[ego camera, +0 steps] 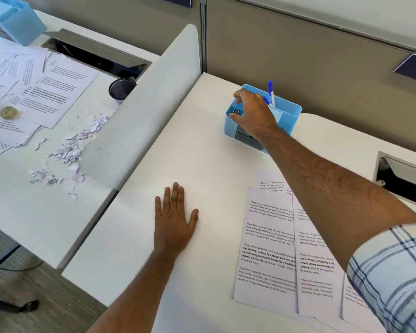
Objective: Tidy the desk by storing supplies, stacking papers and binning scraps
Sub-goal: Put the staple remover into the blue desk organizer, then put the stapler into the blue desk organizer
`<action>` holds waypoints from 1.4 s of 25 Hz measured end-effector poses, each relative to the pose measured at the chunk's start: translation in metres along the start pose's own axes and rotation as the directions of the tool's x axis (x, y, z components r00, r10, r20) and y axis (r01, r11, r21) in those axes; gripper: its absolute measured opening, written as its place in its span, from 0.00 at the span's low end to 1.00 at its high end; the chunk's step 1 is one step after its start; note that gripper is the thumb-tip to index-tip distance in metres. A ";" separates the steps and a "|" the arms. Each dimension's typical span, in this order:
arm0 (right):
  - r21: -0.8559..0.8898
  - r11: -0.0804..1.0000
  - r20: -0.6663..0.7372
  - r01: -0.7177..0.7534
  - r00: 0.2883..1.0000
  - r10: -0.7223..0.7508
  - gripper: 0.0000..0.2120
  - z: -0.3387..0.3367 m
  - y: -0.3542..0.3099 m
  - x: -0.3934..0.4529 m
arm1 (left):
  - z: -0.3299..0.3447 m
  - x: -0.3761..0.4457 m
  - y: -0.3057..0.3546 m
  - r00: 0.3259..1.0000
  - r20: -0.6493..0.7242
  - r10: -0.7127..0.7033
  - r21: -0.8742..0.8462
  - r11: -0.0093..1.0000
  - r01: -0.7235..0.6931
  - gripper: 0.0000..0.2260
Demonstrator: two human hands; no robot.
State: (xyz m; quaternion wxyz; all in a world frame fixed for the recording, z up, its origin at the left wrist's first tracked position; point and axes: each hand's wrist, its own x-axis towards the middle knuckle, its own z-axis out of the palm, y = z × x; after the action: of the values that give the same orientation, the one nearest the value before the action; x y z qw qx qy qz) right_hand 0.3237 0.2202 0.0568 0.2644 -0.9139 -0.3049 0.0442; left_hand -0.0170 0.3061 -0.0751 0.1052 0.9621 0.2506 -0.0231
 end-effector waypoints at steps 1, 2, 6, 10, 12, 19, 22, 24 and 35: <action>0.021 1.000 -0.015 -0.001 1.000 0.001 0.22 -0.001 0.000 -0.005 | 0.000 0.000 0.000 1.000 0.000 0.001 -0.003 1.000 -0.001 0.34; 0.049 0.999 -0.030 -0.006 1.000 0.007 0.21 -0.002 0.001 -0.012 | 0.000 0.000 0.000 1.000 -0.001 0.003 -0.006 1.000 -0.003 0.34; 0.133 0.990 -0.085 -0.046 0.995 0.057 0.19 -0.007 0.002 -0.055 | 0.000 0.000 -0.004 1.000 0.024 -0.007 -0.009 1.000 0.008 0.35; 0.110 0.992 -0.085 -0.055 0.994 0.065 0.19 -0.014 0.013 -0.125 | -0.007 0.004 -0.004 0.994 0.108 -0.007 -0.049 0.999 0.013 0.39; 0.069 0.996 -0.070 -0.064 0.995 0.069 0.19 -0.017 0.023 -0.163 | -0.013 0.006 -0.002 0.988 0.156 0.004 -0.044 0.999 0.003 0.42; -0.043 0.988 -0.065 -0.151 0.987 0.148 0.21 -0.029 0.060 -0.283 | -0.027 -0.015 0.062 0.965 0.136 0.222 -0.092 0.973 -0.211 0.40; -0.096 0.976 -0.052 -0.198 0.980 0.194 0.24 -0.033 0.072 -0.323 | -0.026 -0.029 0.094 0.943 0.143 0.302 -0.112 0.951 -0.287 0.39; -0.147 0.963 -0.056 -0.224 0.974 0.218 0.26 -0.037 0.086 -0.348 | -0.023 -0.042 0.116 0.926 0.144 0.350 -0.122 0.935 -0.334 0.38; -0.220 0.877 -0.012 -0.428 0.900 0.436 0.43 -0.076 0.163 -0.511 | 0.000 -0.107 0.242 0.807 0.229 0.544 -0.101 0.838 -0.536 0.37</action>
State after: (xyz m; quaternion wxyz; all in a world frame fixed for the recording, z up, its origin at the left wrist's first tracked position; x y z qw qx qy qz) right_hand 0.0149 -0.2208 -0.0021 0.1405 -0.9811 -0.1013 0.0857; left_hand 0.0075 0.0490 -0.0186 0.1530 0.9811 -0.0480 -0.1084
